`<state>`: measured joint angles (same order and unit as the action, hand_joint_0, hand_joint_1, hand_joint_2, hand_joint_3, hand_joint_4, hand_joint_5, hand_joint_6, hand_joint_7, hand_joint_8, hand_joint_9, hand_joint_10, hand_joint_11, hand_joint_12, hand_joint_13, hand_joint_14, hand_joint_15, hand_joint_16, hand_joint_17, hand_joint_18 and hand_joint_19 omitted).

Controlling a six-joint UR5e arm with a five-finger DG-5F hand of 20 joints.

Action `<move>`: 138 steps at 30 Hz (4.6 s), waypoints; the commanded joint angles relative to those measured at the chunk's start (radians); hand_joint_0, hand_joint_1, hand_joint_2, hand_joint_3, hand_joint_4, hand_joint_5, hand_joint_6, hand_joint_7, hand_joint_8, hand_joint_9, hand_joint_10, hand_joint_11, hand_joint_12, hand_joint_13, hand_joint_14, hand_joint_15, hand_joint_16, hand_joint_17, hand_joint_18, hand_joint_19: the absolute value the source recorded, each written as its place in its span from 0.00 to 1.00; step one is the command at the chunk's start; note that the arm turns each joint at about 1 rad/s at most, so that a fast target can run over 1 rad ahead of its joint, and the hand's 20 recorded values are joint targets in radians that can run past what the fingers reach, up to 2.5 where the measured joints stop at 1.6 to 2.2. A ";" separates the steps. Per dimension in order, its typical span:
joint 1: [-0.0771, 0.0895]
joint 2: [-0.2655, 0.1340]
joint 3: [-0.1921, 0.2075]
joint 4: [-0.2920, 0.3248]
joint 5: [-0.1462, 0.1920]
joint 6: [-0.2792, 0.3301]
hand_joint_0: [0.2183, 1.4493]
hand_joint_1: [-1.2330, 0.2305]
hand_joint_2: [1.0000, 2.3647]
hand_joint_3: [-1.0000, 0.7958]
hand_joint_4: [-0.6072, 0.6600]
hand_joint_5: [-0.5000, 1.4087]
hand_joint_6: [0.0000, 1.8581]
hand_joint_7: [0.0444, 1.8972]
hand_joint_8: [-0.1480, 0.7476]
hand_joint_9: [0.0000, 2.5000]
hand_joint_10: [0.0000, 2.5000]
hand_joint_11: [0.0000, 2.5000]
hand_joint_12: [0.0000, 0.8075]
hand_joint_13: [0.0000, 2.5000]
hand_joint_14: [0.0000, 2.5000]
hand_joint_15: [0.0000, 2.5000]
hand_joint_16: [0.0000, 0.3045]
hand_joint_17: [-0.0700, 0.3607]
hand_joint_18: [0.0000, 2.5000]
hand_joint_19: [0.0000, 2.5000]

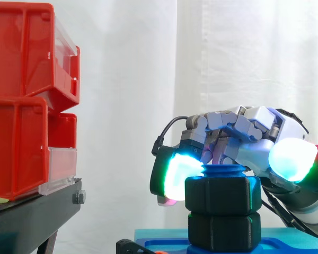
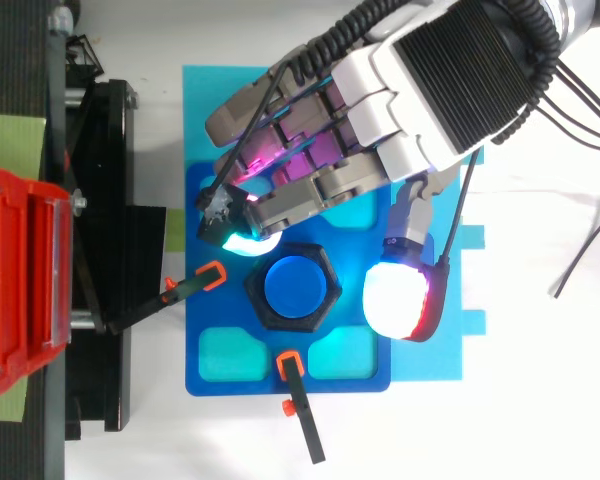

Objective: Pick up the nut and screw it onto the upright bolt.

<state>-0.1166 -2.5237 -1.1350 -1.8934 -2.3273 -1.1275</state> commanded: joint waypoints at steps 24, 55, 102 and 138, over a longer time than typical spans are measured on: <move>-0.006 0.000 0.018 0.014 -0.029 0.034 0.21 0.72 0.00 0.28 0.62 0.27 0.27 0.69 0.47 0.61 0.00 0.10 0.21 0.41 0.00 0.00 0.07 0.28 0.33 0.09; 0.017 -0.001 0.034 -0.010 -0.024 -0.014 0.18 0.77 0.00 0.28 0.54 0.16 0.27 0.26 0.37 0.22 0.00 0.00 0.31 0.15 0.00 0.00 0.11 0.33 0.03 0.00; 0.037 0.000 0.015 -0.216 0.137 -0.021 0.17 0.81 0.00 0.28 0.63 0.20 0.27 0.39 0.43 0.22 0.00 0.00 0.38 0.15 0.00 0.00 0.12 0.35 0.02 0.00; 0.037 0.052 -0.019 -0.381 0.233 0.041 0.19 0.77 0.00 0.28 0.69 0.23 0.27 0.58 0.45 0.27 0.00 0.00 0.35 0.21 0.00 0.00 0.11 0.33 0.09 0.00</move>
<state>-0.0790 -2.4712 -1.1532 -2.2693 -2.0971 -1.0803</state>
